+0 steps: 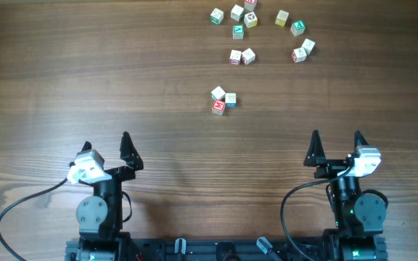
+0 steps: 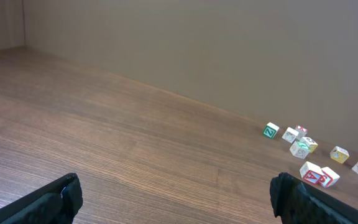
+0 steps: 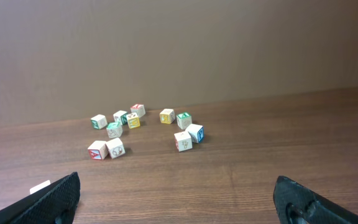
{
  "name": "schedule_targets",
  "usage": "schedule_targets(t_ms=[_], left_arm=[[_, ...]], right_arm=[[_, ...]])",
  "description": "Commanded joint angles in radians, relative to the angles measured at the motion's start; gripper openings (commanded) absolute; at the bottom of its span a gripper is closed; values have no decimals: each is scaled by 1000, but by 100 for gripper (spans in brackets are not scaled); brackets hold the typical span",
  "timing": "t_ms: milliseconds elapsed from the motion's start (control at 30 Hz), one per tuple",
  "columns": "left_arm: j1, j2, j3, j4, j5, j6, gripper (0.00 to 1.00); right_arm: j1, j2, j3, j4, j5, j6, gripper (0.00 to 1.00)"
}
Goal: Form a circle
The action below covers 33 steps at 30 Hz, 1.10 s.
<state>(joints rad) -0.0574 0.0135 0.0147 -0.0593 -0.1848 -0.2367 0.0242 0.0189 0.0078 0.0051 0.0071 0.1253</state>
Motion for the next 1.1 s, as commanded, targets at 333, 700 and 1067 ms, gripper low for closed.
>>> schedule_targets(t_ms=[333,700,1067], left_arm=[[-20,-11,-9,3,9,21,100],[-25,-11,-9,3,9,21,100],[-25,-11,-9,3,9,21,100]], right_arm=[[-6,-15,-2,2,-13,-14,100],[-6,-15,-2,2,-13,-14,100],[-6,-15,-2,2,-13,-13,100]])
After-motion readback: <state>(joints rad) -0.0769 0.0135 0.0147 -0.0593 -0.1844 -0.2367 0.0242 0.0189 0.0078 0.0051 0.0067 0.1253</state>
